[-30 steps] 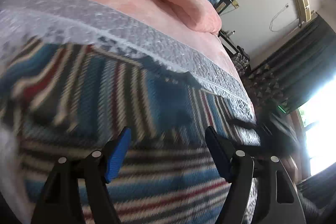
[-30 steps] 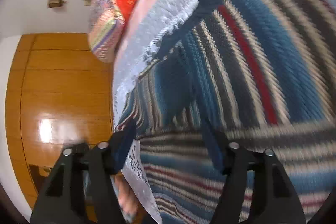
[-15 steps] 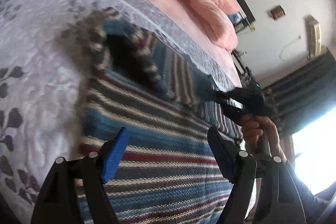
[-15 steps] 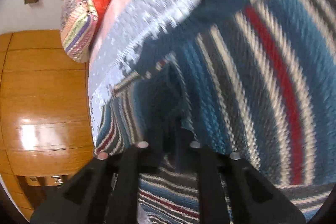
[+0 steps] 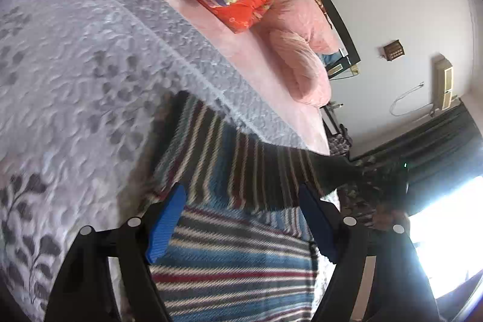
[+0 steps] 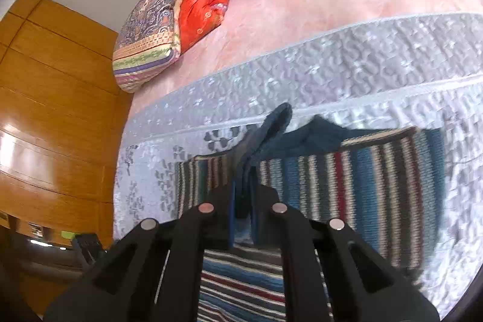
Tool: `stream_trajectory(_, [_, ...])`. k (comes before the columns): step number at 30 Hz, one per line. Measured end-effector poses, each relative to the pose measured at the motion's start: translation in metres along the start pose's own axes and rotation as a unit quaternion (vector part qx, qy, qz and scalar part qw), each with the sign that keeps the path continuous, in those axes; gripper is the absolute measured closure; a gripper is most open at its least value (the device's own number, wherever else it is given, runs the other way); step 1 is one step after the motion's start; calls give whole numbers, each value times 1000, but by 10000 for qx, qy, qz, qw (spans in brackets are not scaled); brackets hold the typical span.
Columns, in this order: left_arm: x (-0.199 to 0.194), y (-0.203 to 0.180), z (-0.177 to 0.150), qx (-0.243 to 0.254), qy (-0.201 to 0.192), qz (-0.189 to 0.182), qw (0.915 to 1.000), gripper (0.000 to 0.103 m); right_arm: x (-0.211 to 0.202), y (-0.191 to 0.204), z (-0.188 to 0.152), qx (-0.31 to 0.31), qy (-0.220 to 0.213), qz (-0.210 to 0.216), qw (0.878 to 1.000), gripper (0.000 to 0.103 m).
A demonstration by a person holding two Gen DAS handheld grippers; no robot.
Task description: Fold small clothes
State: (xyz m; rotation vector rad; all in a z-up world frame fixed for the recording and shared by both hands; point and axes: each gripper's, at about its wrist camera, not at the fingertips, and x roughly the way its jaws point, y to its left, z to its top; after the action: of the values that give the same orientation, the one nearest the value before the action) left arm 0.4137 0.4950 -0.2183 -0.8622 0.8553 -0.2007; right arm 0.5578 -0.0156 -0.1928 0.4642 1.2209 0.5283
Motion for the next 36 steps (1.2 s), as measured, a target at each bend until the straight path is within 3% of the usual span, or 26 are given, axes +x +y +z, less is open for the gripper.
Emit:
stream_trajectory(8, [69, -3, 19, 92, 576, -10, 9983, 26, 1, -58, -19, 131, 45, -246, 9996, 97])
stream_trajectory(17, [131, 13, 13, 348, 1088, 458, 9924, 26, 44, -130, -59, 357, 270, -586, 9973, 96])
stream_trajectory(20, [145, 23, 12, 300, 1259, 667, 9893, 26, 58, -150, -70, 512, 366, -562, 9964, 91])
stream_trajectory(22, [147, 17, 18, 311, 1360, 568, 9886, 26, 49, -155, -69, 670, 266, -326, 9969, 85])
stream_trajectory(24, [144, 5, 27, 495, 1317, 455, 9890, 26, 19, -164, -59, 941, -310, -41, 9951, 82])
stream_trajectory(26, [144, -8, 41, 702, 1252, 393, 9889, 26, -1, -170, -47, 1081, -596, 222, 9921, 82])
stream_trajectory(30, [160, -17, 62, 893, 1266, 505, 9866, 26, 15, -167, -33, 941, -219, 465, 9942, 82])
stream_trajectory(34, [193, -1, 66, 824, 1409, 940, 9821, 27, 55, -161, -34, 716, 345, 347, 9962, 81])
stream_trajectory(36, [205, 12, 63, 739, 1492, 1152, 9793, 28, 73, -164, -37, 573, 590, 22, 9966, 91])
